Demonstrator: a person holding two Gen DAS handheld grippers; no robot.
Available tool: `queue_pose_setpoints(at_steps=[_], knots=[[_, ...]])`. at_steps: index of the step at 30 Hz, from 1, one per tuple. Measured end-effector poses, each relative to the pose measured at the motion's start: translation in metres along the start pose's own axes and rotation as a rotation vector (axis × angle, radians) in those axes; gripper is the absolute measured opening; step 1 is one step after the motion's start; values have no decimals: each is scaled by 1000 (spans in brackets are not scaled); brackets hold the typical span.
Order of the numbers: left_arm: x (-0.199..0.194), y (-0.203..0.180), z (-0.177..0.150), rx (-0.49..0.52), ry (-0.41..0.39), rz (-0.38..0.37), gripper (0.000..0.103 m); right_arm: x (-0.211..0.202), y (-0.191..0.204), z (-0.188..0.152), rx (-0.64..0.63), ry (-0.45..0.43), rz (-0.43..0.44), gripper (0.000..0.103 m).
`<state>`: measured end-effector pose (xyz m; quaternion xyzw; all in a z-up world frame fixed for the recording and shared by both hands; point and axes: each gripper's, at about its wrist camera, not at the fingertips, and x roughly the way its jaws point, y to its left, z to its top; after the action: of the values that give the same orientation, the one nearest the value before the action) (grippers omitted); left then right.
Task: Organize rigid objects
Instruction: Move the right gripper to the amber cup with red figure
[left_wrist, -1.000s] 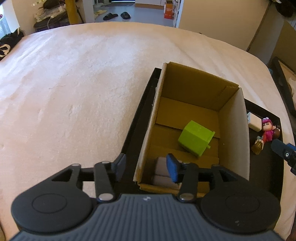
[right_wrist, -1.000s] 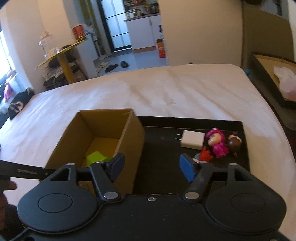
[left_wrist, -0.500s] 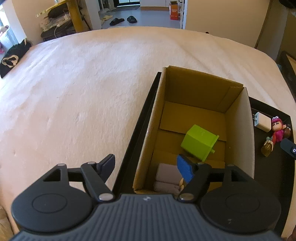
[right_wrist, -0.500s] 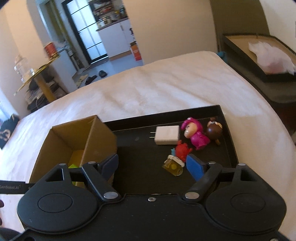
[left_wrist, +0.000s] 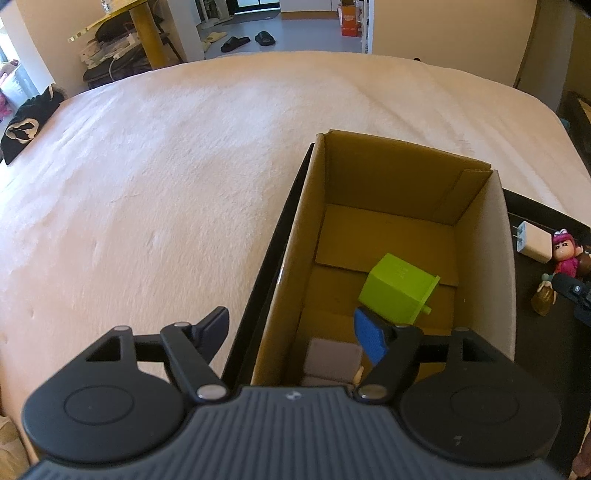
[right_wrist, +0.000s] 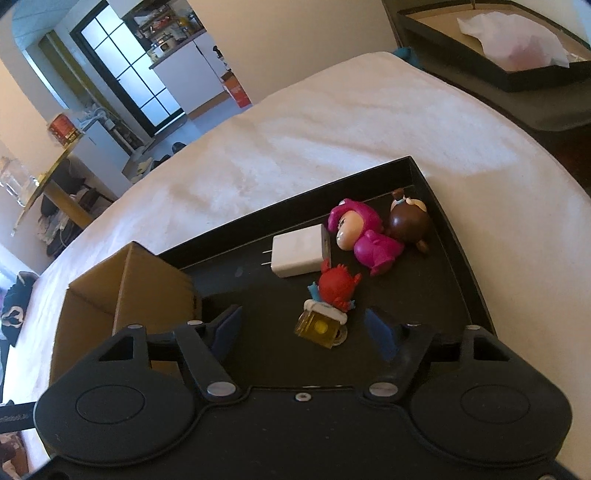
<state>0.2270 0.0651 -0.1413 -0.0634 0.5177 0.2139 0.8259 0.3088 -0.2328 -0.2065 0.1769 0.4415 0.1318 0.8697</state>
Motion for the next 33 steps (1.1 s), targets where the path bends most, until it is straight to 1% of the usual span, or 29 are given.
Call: queue_pose_setpoints(at_steps=[3, 9, 11, 12, 13, 15, 20, 29, 33], knots=[[3, -1, 2, -1, 5, 6, 73, 9, -2, 1, 3, 11, -11, 67], [10, 0, 4, 0, 16, 17, 73, 23, -4, 3, -11, 42, -30, 66], [12, -1, 4, -1, 18, 21, 73, 26, -5, 2, -15, 51, -38, 64], [12, -1, 4, -3, 20, 22, 73, 27, -6, 1, -20, 54, -39, 57], [13, 0, 4, -6, 21, 22, 73, 28, -5, 0, -32, 57, -45, 48], [13, 0, 3, -9, 22, 21, 73, 30, -4, -1, -61, 66, -57, 38], [11, 3, 1, -14, 23, 14, 73, 27, 0, -5, -107, 76, -111, 37], [9, 5, -4, -10, 22, -1, 73, 15, 2, -15, -119, 104, -164, 37], [13, 6, -4, -13, 29, -1, 73, 17, 5, -16, -134, 109, -184, 38]])
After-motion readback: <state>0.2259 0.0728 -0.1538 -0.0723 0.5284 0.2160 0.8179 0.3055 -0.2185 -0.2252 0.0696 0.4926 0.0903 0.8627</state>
